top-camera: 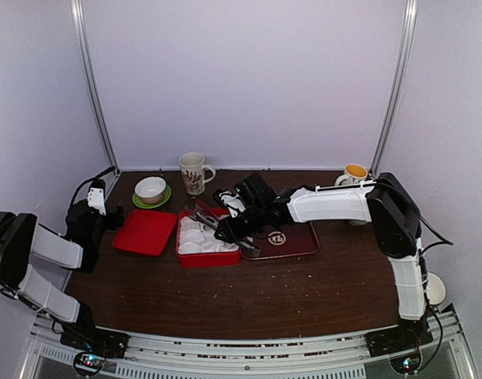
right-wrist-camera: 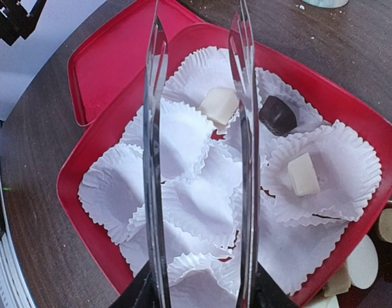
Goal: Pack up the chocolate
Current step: Place the fake chocolate in the empty pocket of the box, then pick up the fake chocolate from the plate.
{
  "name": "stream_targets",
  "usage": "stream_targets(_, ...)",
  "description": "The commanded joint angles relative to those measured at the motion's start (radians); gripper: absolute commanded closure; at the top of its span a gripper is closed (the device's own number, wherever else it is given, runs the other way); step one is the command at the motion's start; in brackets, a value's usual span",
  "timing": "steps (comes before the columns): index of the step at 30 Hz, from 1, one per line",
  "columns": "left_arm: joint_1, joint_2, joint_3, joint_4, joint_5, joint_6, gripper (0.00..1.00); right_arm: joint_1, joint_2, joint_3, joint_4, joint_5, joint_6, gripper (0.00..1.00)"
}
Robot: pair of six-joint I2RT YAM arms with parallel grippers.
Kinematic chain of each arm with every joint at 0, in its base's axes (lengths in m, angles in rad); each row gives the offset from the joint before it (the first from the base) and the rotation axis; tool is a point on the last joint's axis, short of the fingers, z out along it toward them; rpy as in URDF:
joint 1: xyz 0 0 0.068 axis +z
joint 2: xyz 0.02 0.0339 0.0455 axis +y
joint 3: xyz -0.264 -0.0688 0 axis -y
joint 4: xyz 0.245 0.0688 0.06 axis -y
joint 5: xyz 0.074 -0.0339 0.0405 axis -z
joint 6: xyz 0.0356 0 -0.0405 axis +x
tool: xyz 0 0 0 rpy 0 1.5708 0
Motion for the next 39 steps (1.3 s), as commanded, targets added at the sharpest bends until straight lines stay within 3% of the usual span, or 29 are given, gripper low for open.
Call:
stream_targets(1, 0.007, -0.001, -0.004, 0.037, 0.01, 0.006, 0.02, 0.007, -0.127, -0.029, 0.034, 0.037, -0.031, 0.58)
stream_targets(8, 0.005, -0.001, -0.004, 0.036, 0.01, 0.007, 0.02, 0.005, -0.281, -0.141, 0.017, 0.088, -0.079, 0.58)
stream_targets(28, 0.006, -0.001, -0.004, 0.037, 0.01, 0.006, 0.02, -0.116, -0.767, -0.733, -0.069, 0.21, -0.005, 0.62)
stream_targets(39, 0.006, -0.001, -0.003, 0.037, 0.01, 0.006, 0.02, -0.135, -0.717, -0.703, -0.136, 0.226, -0.029, 0.62)
